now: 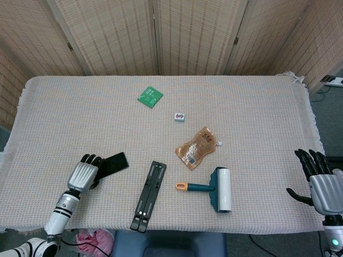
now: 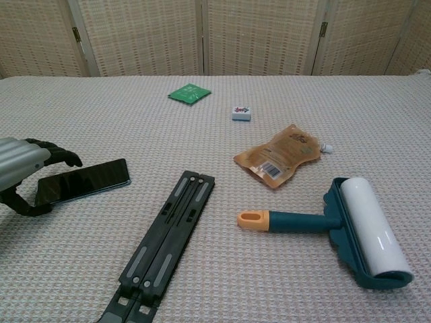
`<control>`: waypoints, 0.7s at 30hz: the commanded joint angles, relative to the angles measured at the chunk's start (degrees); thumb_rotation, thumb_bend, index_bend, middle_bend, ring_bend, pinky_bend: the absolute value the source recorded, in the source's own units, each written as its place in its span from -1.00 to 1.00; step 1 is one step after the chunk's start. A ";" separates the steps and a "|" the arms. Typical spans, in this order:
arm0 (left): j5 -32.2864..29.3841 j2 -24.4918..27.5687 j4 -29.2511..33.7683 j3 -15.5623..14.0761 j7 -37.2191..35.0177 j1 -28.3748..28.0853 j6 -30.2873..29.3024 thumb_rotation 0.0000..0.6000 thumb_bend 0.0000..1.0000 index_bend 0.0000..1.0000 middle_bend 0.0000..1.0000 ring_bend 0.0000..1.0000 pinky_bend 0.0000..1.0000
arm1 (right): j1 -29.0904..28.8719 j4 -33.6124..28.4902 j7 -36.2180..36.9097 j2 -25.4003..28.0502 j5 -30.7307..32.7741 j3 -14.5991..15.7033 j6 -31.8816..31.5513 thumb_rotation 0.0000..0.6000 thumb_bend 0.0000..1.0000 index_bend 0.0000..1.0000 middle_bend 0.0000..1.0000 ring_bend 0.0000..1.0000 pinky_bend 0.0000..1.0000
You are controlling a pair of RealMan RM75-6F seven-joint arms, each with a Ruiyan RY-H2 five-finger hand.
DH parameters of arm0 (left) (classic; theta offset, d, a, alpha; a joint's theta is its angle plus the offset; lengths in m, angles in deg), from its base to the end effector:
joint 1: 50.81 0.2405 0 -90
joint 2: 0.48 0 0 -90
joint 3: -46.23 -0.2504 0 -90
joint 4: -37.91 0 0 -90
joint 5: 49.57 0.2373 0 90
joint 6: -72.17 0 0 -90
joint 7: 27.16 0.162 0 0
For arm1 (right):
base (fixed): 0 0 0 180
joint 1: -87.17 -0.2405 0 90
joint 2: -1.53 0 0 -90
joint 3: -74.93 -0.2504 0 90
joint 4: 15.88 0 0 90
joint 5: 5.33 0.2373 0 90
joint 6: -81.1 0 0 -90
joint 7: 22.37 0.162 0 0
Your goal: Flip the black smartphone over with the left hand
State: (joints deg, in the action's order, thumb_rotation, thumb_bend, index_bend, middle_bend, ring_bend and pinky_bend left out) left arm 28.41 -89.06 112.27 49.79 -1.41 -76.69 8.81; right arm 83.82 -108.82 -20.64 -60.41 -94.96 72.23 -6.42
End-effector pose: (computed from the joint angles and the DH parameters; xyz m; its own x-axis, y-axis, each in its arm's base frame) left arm -0.2632 0.3048 -0.0314 0.6993 0.1521 0.6985 0.7057 -0.3027 -0.6406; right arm -0.3112 -0.1917 0.1445 0.3959 0.0271 0.9179 -0.9166 -0.0497 0.3968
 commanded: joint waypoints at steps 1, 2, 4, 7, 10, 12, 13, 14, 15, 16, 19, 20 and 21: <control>-0.82 -0.56 -1.14 0.70 -0.22 -0.29 -0.05 1.00 -0.50 -0.57 -0.50 -0.61 -0.60 | 0.02 0.01 0.04 0.02 0.01 0.00 -0.01 1.00 -0.88 -0.98 -0.81 -1.00 -0.91; -1.05 -0.71 -1.48 0.95 -0.33 -0.39 -0.07 1.00 -0.50 -0.58 -0.50 -0.61 -0.60 | 0.02 0.04 0.07 0.02 0.05 -0.02 0.00 1.00 -0.88 -0.98 -0.81 -1.00 -0.91; -1.53 -1.27 -2.45 1.72 -1.07 -0.62 -0.40 1.00 -0.50 -0.58 -0.50 -0.61 -0.60 | 0.05 0.07 0.12 0.00 0.08 -0.05 -0.05 1.00 -0.88 -0.98 -0.81 -1.00 -0.91; -2.25 -2.12 -4.08 2.83 -1.85 -1.13 -0.60 1.00 -0.50 -0.58 -0.50 -0.61 -0.60 | 0.12 0.12 0.15 0.00 0.06 0.00 -0.11 1.00 -0.88 -0.98 -0.81 -1.00 -0.91; -2.97 -2.19 -4.25 3.57 -2.13 -1.57 -0.46 1.00 -0.51 -0.57 -0.50 -0.61 -0.60 | 0.19 0.12 0.21 0.03 -0.02 0.02 -0.23 1.00 -0.88 -0.98 -0.81 -1.00 -0.91; -2.62 -1.76 -3.42 3.40 -1.89 -1.54 -0.96 1.00 -0.51 -0.56 -0.50 -0.61 -0.60 | 0.30 0.17 0.29 0.04 -0.07 0.04 -0.42 1.00 -0.88 -0.98 -0.81 -1.00 -0.91; -2.33 -1.36 -2.59 3.06 -1.46 -1.43 -1.22 1.00 -0.51 -0.55 -0.50 -0.61 -0.60 | 0.37 0.23 0.37 0.04 -0.05 0.06 -0.48 1.00 -0.88 -0.98 -0.81 -1.00 -0.91; -2.18 -0.97 -1.83 2.70 -1.01 -1.38 -1.18 1.00 -0.51 -0.54 -0.50 -0.61 -0.60 | 0.40 0.29 0.44 0.01 -0.03 0.08 -0.48 1.00 -0.88 -0.98 -0.81 -1.00 -0.91; -2.18 -0.51 -0.97 2.33 -0.42 -1.35 -0.91 1.00 -0.51 -0.53 -0.50 -0.61 -0.60 | 0.41 0.38 0.54 -0.02 -0.01 0.09 -0.46 1.00 -0.88 -0.98 -0.81 -1.00 -0.91; -2.46 0.08 0.32 1.97 0.33 -1.35 -0.39 1.00 -0.51 -0.51 -0.50 -0.61 -0.60 | 0.41 0.49 0.68 -0.08 0.01 0.11 -0.40 1.00 -0.88 -0.98 -0.81 -1.00 -0.91; -3.71 0.78 2.88 1.81 0.82 -1.55 0.92 1.00 -0.51 -0.49 -0.50 -0.61 -0.60 | 0.39 0.80 1.04 -0.19 -0.02 0.12 -0.34 1.00 -0.88 -0.98 -0.81 -1.00 -0.91; -4.01 0.75 3.07 1.83 1.30 -1.71 1.17 1.00 -0.51 -0.49 -0.50 -0.61 -0.60 | 0.39 0.89 1.14 -0.20 -0.03 0.11 -0.36 1.00 -0.88 -0.98 -0.81 -1.00 -0.91; -4.28 0.62 3.11 1.88 1.88 -1.89 1.34 1.00 -0.51 -0.49 -0.50 -0.61 -0.60 | 0.39 0.97 1.24 -0.21 -0.05 0.11 -0.37 1.00 -0.88 -0.98 -0.81 -1.00 -0.91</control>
State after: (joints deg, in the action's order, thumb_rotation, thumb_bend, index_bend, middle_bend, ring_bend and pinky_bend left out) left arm 24.73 -88.65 115.08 51.81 -0.34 -78.32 9.62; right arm 84.21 -107.86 -19.40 -60.61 -95.00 72.35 -6.79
